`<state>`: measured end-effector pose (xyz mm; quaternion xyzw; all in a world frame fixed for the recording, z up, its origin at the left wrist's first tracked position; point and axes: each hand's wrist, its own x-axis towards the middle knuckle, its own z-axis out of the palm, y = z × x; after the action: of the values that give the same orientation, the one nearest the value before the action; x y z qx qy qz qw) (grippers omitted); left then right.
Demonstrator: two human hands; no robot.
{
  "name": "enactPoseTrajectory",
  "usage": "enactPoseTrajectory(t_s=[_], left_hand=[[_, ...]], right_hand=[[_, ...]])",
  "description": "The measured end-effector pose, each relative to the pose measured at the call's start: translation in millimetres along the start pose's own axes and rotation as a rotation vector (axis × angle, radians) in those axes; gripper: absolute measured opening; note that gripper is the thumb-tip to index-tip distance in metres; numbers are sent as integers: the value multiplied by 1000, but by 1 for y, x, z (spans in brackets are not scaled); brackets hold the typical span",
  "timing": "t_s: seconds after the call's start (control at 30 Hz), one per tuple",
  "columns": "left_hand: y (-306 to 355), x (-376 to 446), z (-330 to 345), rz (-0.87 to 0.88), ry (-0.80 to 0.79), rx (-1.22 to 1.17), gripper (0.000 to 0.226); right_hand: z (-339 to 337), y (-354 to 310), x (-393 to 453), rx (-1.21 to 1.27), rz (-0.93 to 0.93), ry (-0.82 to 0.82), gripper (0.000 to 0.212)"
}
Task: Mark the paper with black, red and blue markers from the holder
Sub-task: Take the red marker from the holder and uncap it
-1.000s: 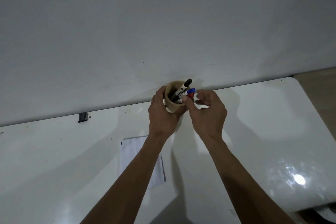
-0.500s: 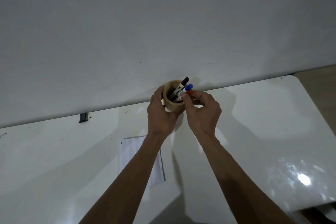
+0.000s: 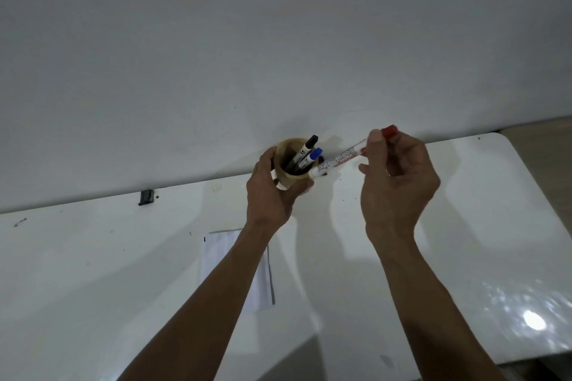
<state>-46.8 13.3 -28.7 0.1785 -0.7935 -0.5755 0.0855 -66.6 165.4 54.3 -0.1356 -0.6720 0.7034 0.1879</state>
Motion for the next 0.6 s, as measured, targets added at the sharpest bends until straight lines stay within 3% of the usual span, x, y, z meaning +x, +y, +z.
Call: enactPoseTrajectory(t_s=[0.07,0.17,0.3,0.5,0.6], left_hand=[[-1,1,-1,-19,-13,-3,75],[-1,1,-3,-34,-25,37,77],[-1,-3,-17,-83,-56,172,94],[24,-44,-66,20,5,198,53],[45,-72,-102,100,-46,123,39]], right_hand=[[-6,1,1,34,42,-25,2],[-12,5,-3,35,159,-91,12],[-17,7,-20,2,262,-160,17],[-15,6,-60,-156,236,-421,16],[-11,-1,-89,-270,192,-574,13]])
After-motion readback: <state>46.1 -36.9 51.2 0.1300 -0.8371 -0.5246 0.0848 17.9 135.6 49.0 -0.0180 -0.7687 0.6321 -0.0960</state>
